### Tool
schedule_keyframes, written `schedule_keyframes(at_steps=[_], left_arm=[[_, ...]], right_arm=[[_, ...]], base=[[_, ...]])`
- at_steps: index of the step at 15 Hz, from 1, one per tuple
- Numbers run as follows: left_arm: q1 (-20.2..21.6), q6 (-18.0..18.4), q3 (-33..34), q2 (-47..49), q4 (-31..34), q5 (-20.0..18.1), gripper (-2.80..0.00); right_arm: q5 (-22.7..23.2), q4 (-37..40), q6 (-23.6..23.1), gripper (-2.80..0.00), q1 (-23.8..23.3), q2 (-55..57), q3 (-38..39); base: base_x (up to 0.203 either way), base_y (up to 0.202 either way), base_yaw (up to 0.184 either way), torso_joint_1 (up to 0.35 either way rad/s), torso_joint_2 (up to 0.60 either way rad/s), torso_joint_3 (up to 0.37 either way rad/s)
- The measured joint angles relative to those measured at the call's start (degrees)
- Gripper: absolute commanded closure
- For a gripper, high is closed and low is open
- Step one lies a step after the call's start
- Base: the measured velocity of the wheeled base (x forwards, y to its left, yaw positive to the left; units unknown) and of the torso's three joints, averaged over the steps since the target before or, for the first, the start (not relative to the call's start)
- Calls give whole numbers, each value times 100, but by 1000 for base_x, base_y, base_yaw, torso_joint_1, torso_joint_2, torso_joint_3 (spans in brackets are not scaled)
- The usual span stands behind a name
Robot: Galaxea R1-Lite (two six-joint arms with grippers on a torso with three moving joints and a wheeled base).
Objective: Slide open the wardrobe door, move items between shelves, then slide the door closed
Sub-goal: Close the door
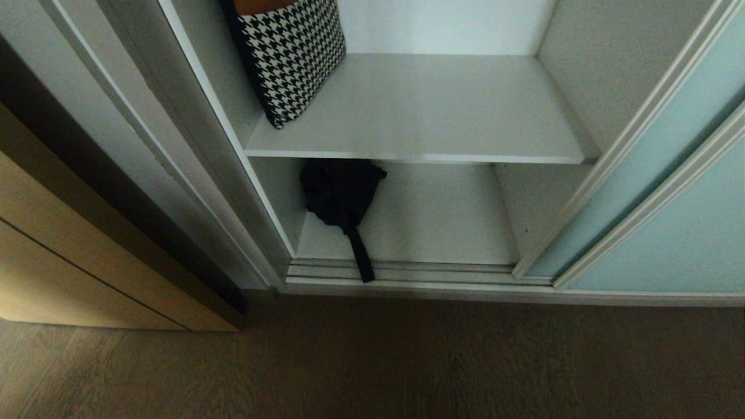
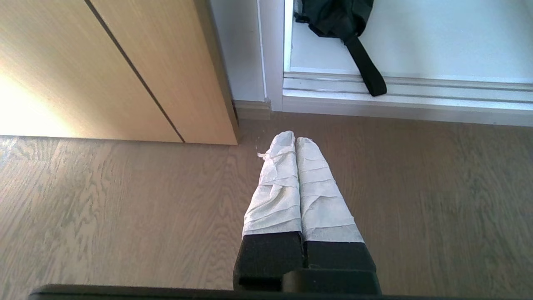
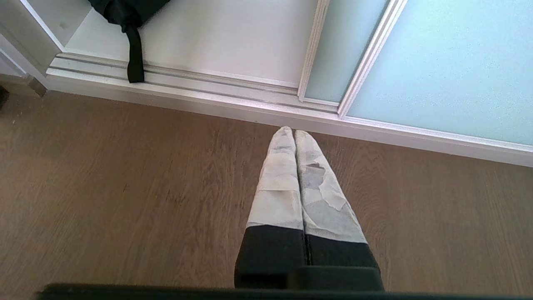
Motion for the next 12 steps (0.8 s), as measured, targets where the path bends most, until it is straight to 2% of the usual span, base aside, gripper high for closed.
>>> schedule_keyframes(at_steps=[6, 8, 12], left_arm=[[0, -7, 0, 2, -2, -7, 0], [0, -11, 0, 2, -2, -8, 0], [0, -10, 0, 2, -5, -8, 0]], right_arm=[[0, 1, 1, 0, 2, 0, 0], [0, 1, -2, 0, 0, 0, 0], [1, 1, 0, 0, 5, 0, 0]], base=[[0, 0, 0, 0, 0, 0], [4, -118, 7, 9, 2, 4], [0, -195, 1, 4, 4, 1]])
